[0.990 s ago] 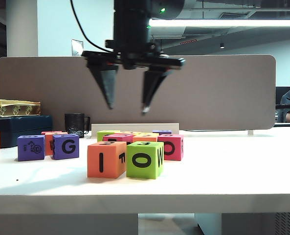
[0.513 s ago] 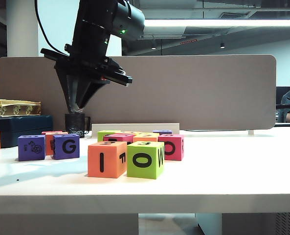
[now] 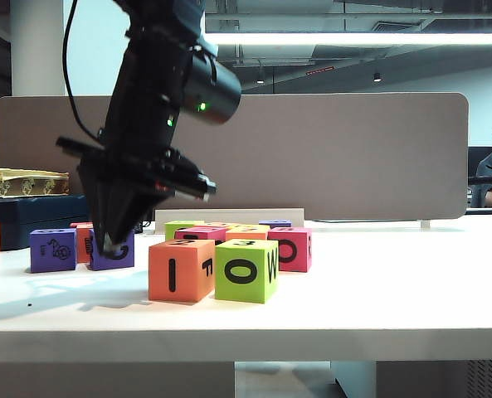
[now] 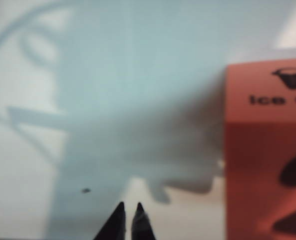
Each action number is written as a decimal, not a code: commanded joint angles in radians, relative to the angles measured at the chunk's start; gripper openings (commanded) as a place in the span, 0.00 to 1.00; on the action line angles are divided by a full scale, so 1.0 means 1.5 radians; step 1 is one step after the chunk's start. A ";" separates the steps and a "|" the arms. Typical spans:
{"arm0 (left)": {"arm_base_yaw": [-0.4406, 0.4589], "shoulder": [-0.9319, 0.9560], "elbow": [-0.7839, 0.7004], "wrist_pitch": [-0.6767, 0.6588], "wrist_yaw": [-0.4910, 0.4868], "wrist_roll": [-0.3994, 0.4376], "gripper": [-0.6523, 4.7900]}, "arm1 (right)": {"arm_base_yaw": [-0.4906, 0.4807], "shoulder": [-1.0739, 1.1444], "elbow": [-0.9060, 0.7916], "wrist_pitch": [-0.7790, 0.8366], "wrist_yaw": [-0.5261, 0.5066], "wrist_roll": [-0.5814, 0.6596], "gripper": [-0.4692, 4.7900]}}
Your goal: Select the appropriate blocks from the scattered letter blocks on the table and arrange them in a row to spell out "23".
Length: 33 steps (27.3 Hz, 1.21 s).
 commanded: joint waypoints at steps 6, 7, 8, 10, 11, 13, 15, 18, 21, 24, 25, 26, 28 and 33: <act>-0.002 -0.002 -0.024 0.107 0.115 0.003 0.15 | 0.000 0.001 0.002 0.007 -0.001 -0.003 0.09; -0.002 -0.002 -0.024 0.107 0.122 0.005 0.15 | 0.000 0.001 0.002 0.007 -0.001 -0.002 0.09; -0.002 -0.002 -0.024 0.106 0.125 0.009 0.15 | 0.000 0.001 0.002 0.007 -0.001 -0.003 0.09; -0.002 -0.002 -0.024 0.104 0.134 0.017 0.15 | 0.000 0.001 0.002 0.007 -0.001 -0.002 0.09; -0.002 -0.002 -0.024 0.102 0.137 0.018 0.15 | 0.000 0.001 0.002 0.007 -0.001 -0.003 0.09; -0.003 -0.002 -0.024 0.105 0.137 0.021 0.15 | 0.000 0.001 0.002 0.007 -0.001 -0.002 0.09; -0.003 -0.002 -0.024 0.106 0.145 0.031 0.15 | 0.000 0.001 0.002 0.007 -0.001 -0.002 0.09; -0.004 -0.002 -0.024 0.104 0.153 0.031 0.15 | 0.000 0.001 0.002 0.007 -0.001 -0.002 0.09; -0.007 -0.002 -0.024 0.105 0.154 0.031 0.15 | 0.000 0.001 0.002 0.007 -0.001 -0.002 0.09; -0.012 -0.003 -0.022 0.094 0.151 0.036 0.15 | 0.000 0.001 0.002 0.007 -0.001 -0.003 0.09; -0.013 -0.004 -0.020 0.084 0.144 0.035 0.15 | 0.000 0.001 0.002 0.006 -0.001 -0.002 0.09; -0.012 -0.007 -0.015 0.057 0.117 0.036 0.15 | 0.000 0.001 0.002 0.006 -0.001 -0.003 0.09; -0.012 -0.024 -0.004 0.023 0.050 0.038 0.15 | 0.000 0.001 0.002 0.006 -0.001 -0.002 0.09; -0.012 -0.102 -0.001 0.023 0.009 0.050 0.15 | 0.000 0.001 0.002 0.007 -0.001 -0.002 0.09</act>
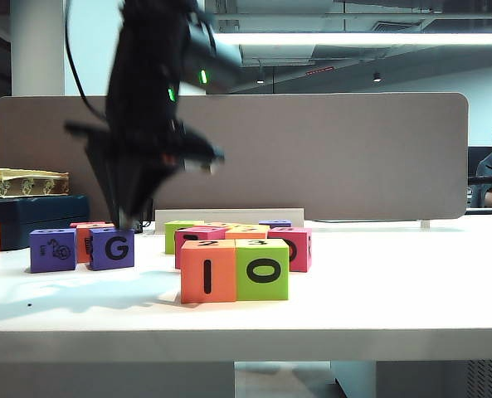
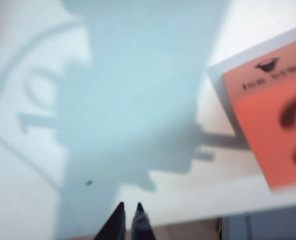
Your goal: Select the appropriate blocks from the scattered letter blocks on the table and arrange them in a row to spell out "23".
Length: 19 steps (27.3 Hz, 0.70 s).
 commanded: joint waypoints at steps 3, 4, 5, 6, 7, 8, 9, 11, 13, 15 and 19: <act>-0.001 -0.084 -0.001 0.039 -0.006 0.007 0.15 | 0.000 0.001 0.002 0.007 -0.002 -0.002 0.09; -0.001 -0.104 -0.005 0.051 -0.003 0.009 0.15 | 0.000 0.001 0.002 0.006 -0.002 -0.002 0.09; -0.002 -0.126 -0.011 0.067 0.000 0.011 0.15 | 0.000 0.001 0.002 0.007 -0.002 -0.002 0.09; -0.003 -0.146 -0.017 0.080 0.000 0.011 0.15 | 0.000 0.001 0.002 0.007 -0.002 -0.002 0.09; -0.007 -0.164 -0.023 0.091 -0.002 0.011 0.15 | 0.000 0.001 0.002 0.007 -0.002 -0.002 0.09; -0.007 -0.189 -0.031 0.104 -0.001 0.015 0.15 | 0.000 0.001 0.002 0.007 -0.002 -0.002 0.09; -0.007 -0.208 -0.038 0.114 -0.002 0.017 0.15 | 0.000 0.001 0.002 0.007 -0.002 -0.002 0.09; -0.007 -0.254 -0.063 0.142 -0.002 0.022 0.15 | 0.000 0.001 0.002 0.007 -0.002 -0.002 0.09; -0.007 -0.297 -0.094 0.166 -0.003 0.024 0.15 | 0.000 0.001 0.002 0.006 -0.002 -0.002 0.09; -0.006 -0.369 -0.154 0.189 -0.003 0.028 0.15 | 0.000 0.001 0.002 0.006 -0.003 -0.002 0.09; -0.006 -0.534 -0.294 0.226 -0.009 0.026 0.15 | 0.000 0.001 0.002 0.001 -0.005 -0.002 0.09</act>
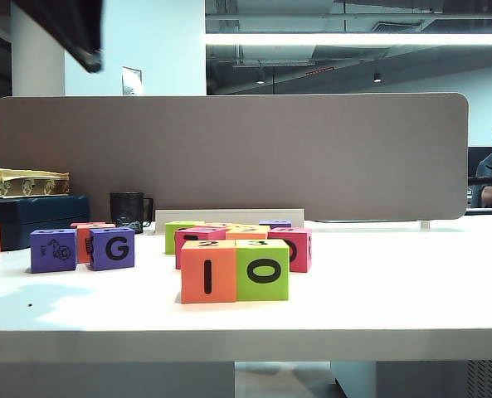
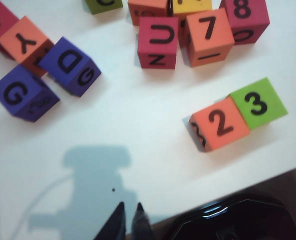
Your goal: Select the appropriate blocks from the scattered letter blocks on the table and arrange them in a row to spell out "23".
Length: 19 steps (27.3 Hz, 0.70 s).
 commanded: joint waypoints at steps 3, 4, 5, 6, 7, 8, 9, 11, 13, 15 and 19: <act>0.000 -0.183 -0.142 0.038 -0.016 -0.009 0.15 | 0.000 0.000 0.002 -0.007 -0.005 -0.002 0.09; 0.000 -0.205 -0.158 0.038 -0.023 -0.009 0.15 | 0.000 0.000 0.002 -0.010 -0.005 -0.002 0.09; 0.000 -0.228 -0.173 0.038 -0.031 -0.010 0.15 | 0.000 0.000 0.002 -0.012 -0.005 -0.002 0.09; 0.000 -0.256 -0.192 0.038 -0.035 -0.012 0.15 | 0.000 0.000 0.002 -0.014 -0.005 -0.002 0.09; 0.000 -0.278 -0.205 0.038 -0.036 -0.014 0.15 | 0.000 0.000 0.002 -0.014 -0.005 -0.002 0.09; 0.000 -0.303 -0.221 0.038 -0.037 -0.022 0.15 | 0.000 0.000 0.002 -0.014 -0.005 -0.002 0.09; 0.000 -0.323 -0.232 0.038 -0.037 -0.029 0.15 | 0.000 0.000 0.002 -0.014 -0.005 -0.002 0.09; 0.000 -0.367 -0.254 0.038 -0.036 -0.040 0.15 | 0.000 0.000 0.002 -0.014 -0.005 -0.002 0.09; 0.000 -0.402 -0.269 0.038 -0.036 -0.041 0.15 | 0.000 0.000 0.002 -0.014 -0.005 -0.002 0.09; 0.000 -0.434 -0.281 0.038 -0.036 -0.041 0.15 | 0.000 0.000 0.002 -0.014 -0.005 -0.002 0.09; 0.000 -0.468 -0.284 0.038 -0.037 -0.040 0.15 | 0.000 0.000 0.002 -0.013 -0.005 -0.002 0.09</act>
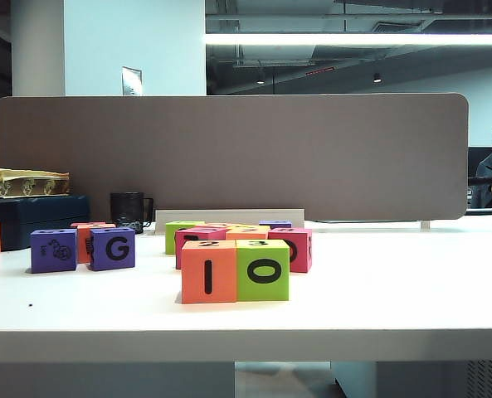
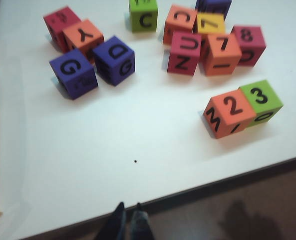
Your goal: Select the appropriate blocks from the scattered letter blocks on the table and arrange them in a row to spell out "23".
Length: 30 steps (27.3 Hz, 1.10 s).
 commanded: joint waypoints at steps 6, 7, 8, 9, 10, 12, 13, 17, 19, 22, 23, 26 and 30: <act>-0.001 -0.025 -0.002 0.008 0.000 -0.002 0.16 | 0.000 0.000 0.002 0.007 -0.004 -0.002 0.09; -0.001 -0.025 -0.002 0.008 0.000 -0.002 0.16 | 0.000 0.000 0.002 0.007 -0.004 -0.002 0.09; -0.001 -0.025 -0.002 0.008 0.000 -0.002 0.16 | -0.001 0.000 0.002 0.007 -0.004 -0.002 0.09; -0.001 -0.025 -0.002 0.008 0.000 -0.002 0.16 | -0.001 0.000 0.002 0.007 -0.004 -0.002 0.09; -0.001 -0.025 -0.002 0.008 0.000 -0.002 0.16 | 0.000 0.000 0.002 0.007 -0.004 -0.002 0.09; -0.001 -0.025 -0.002 0.008 0.000 -0.002 0.16 | 0.000 0.000 0.002 0.007 -0.004 -0.002 0.09; -0.001 -0.025 -0.002 0.008 0.000 -0.002 0.16 | -0.001 0.000 0.002 0.007 -0.004 -0.002 0.09; -0.001 -0.025 -0.002 0.008 0.000 -0.002 0.16 | 0.000 0.000 0.002 0.007 -0.004 -0.002 0.09; -0.001 -0.025 -0.002 0.008 0.000 -0.002 0.16 | 0.000 0.000 0.002 0.007 -0.004 -0.002 0.09; -0.001 -0.025 -0.002 0.009 -0.007 -0.002 0.16 | 0.000 0.000 0.002 0.007 -0.004 -0.002 0.09; -0.001 -0.025 -0.002 0.009 -0.013 -0.002 0.16 | 0.000 0.000 0.002 0.007 -0.004 -0.002 0.09; -0.001 -0.025 -0.002 0.009 -0.014 -0.002 0.16 | 0.000 0.000 0.002 0.007 -0.004 -0.002 0.09; 0.002 -0.027 -0.016 0.073 -0.102 0.052 0.16 | 0.000 0.000 0.002 0.007 -0.004 -0.002 0.09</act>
